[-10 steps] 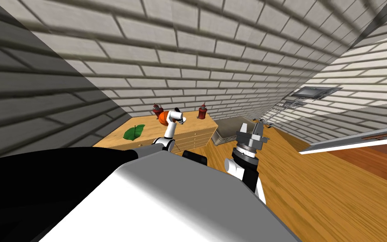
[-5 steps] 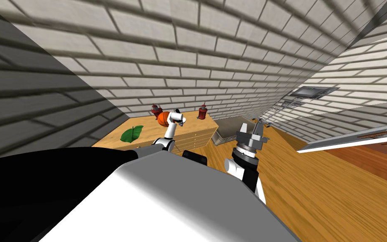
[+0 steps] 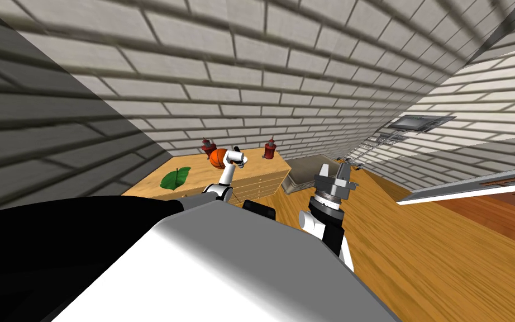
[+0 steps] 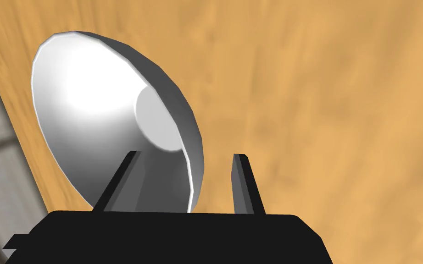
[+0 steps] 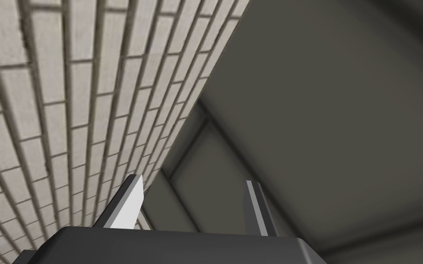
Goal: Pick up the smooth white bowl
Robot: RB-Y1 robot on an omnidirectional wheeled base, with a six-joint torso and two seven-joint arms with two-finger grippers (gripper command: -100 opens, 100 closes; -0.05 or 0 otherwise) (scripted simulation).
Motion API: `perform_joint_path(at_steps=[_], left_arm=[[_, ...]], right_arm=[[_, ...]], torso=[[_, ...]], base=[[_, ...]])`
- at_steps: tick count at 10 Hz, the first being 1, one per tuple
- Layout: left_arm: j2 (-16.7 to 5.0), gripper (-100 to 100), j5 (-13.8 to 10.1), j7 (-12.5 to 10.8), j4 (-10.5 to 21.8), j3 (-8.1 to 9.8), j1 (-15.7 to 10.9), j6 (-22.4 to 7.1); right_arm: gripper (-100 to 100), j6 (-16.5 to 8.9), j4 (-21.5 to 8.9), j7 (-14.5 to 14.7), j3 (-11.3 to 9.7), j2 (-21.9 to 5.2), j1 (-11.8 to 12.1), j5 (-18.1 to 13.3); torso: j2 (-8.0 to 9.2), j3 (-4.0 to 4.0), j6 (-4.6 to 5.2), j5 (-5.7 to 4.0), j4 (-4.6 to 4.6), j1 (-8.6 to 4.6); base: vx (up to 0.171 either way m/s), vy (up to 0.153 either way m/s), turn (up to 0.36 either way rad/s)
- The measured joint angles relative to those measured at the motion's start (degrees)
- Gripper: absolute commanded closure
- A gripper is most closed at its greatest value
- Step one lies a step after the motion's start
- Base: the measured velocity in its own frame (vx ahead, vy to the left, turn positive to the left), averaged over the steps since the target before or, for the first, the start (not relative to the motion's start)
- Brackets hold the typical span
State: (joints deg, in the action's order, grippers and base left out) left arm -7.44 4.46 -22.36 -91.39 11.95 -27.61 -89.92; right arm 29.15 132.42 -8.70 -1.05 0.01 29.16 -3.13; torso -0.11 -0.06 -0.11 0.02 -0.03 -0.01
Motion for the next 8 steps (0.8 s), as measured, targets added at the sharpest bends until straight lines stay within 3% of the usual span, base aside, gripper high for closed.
perform_joint_path(at_steps=[3,4,5,7,8], left_arm=[[0.0,100,0.0,0.0,0.0,0.02,0.0,0.0],[0.0,0,0.0,0.0,0.0,0.03,0.0,0.0],[0.0,100,0.0,0.0,0.0,0.03,0.0,-0.1],[-0.2,100,-0.1,-0.1,-1.2,0.09,-0.5,-1.7],[-0.2,0,-0.1,0.0,-1.3,0.09,-0.5,-2.0]], right_arm=[[0,0.0,0.0,0.0,0.0,0.0,0.0,0.0],[0,0.0,0.0,0.0,0.0,0.0,0.0,0.0],[0,0.0,0.0,0.0,0.0,0.0,0.0,0.0],[0,0.0,0.0,0.0,0.0,0.0,0.0,0.0],[0,0.0,0.0,0.0,0.0,0.0,0.0,0.0]], torso=[[-0.02,-0.01,0.01,-0.02,0.00,0.00],[-0.02,-0.01,0.02,-0.02,0.00,0.00],[-0.01,0.00,0.02,-0.02,0.01,0.00],[0.07,0.06,0.02,-0.04,0.05,-0.01],[0.06,0.05,0.02,-0.03,0.04,-0.01]], base=[[0.000,0.000,0.000],[0.000,0.000,0.000],[-0.007,0.005,-0.028],[-0.010,0.005,-0.016],[0.000,0.000,0.000]])
